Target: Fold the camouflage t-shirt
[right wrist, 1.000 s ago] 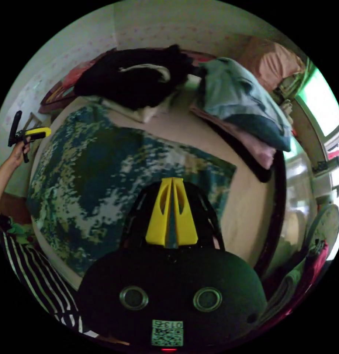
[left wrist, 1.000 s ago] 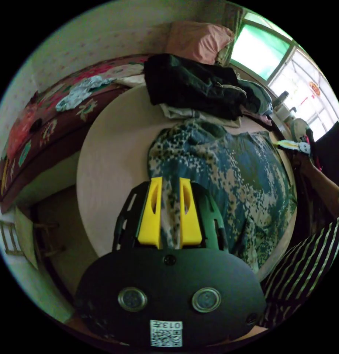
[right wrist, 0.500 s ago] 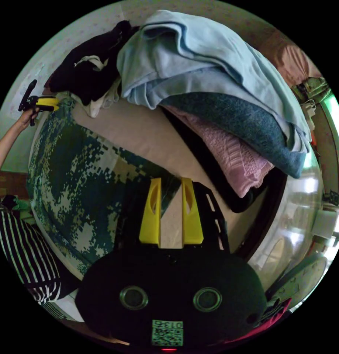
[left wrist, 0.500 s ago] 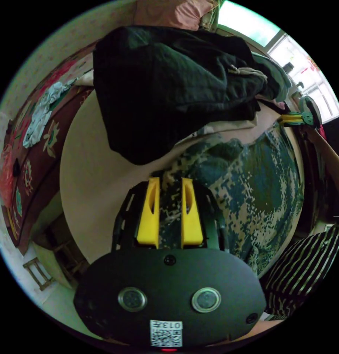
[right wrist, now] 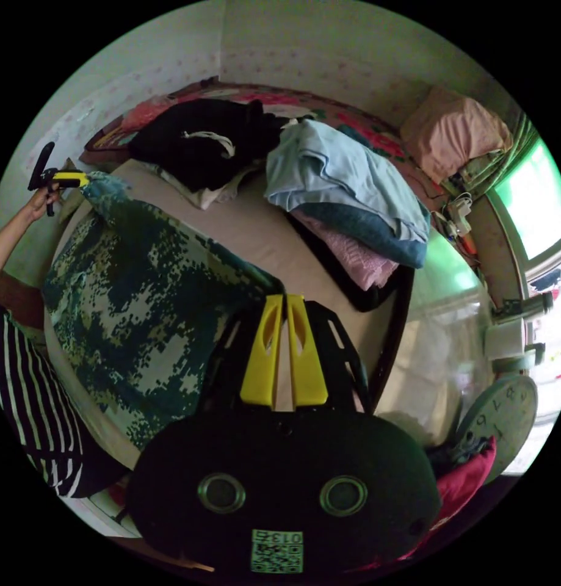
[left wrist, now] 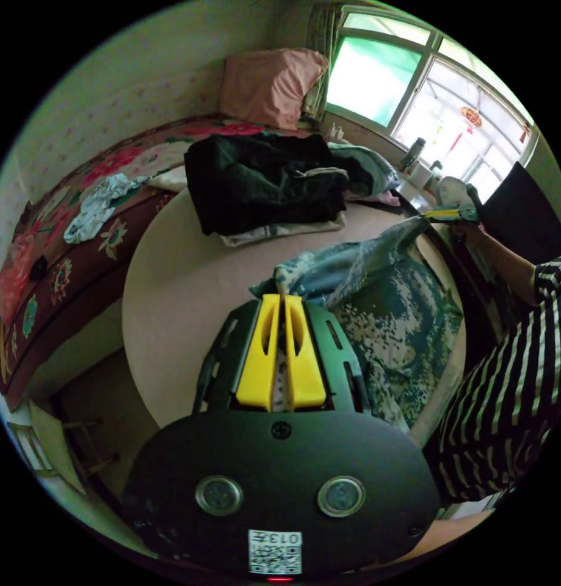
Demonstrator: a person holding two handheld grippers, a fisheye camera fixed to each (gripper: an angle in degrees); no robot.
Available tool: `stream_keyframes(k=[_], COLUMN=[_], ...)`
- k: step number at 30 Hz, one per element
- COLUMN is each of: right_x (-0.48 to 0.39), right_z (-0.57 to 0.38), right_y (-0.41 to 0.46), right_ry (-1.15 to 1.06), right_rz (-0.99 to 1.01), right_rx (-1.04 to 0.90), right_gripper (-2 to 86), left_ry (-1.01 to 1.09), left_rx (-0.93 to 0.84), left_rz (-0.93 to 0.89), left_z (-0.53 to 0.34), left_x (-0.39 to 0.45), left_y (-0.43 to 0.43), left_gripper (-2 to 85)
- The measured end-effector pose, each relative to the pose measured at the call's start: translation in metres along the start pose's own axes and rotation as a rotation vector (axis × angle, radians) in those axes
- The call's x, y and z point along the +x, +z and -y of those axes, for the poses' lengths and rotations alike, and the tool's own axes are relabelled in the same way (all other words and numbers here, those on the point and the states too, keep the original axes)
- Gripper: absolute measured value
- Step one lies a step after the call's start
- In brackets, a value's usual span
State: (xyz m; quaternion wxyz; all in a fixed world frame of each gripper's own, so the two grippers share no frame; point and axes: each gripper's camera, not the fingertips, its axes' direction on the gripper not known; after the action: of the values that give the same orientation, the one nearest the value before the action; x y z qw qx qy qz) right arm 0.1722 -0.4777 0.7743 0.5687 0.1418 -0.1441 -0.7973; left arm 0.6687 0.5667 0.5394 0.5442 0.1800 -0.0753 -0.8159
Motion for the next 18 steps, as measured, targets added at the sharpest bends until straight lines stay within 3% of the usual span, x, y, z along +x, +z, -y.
stream_keyframes(k=[4,8,13,18], right_x=[-0.033,-0.064,-0.089,-0.096], right_z=[-0.064,-0.115,-0.169,-0.208], right_y=[-0.020,-0.020,-0.008,-0.035], right_ry=[0.031,0.084,0.140,0.179], right_rz=[-0.027,-0.064,-0.116,-0.134], right_rx=[-0.015,-0.057,-0.159,-0.116], right_gripper=[0.7,0.7,0.6,0.6], left_ry=[-0.034,-0.060,-0.076,-0.055], left_rx=[0.024,-0.060,-0.172,-0.149], left_rz=[-0.032,-0.063,-0.063,-0.042], left_z=[-0.059,-0.111,-0.149,-0.167], left_x=[0.023,0.047,0.066,0.081], left_y=[-0.028,-0.022,-0.001,-0.015], left_gripper=[0.4,0.5,0.5,0.6])
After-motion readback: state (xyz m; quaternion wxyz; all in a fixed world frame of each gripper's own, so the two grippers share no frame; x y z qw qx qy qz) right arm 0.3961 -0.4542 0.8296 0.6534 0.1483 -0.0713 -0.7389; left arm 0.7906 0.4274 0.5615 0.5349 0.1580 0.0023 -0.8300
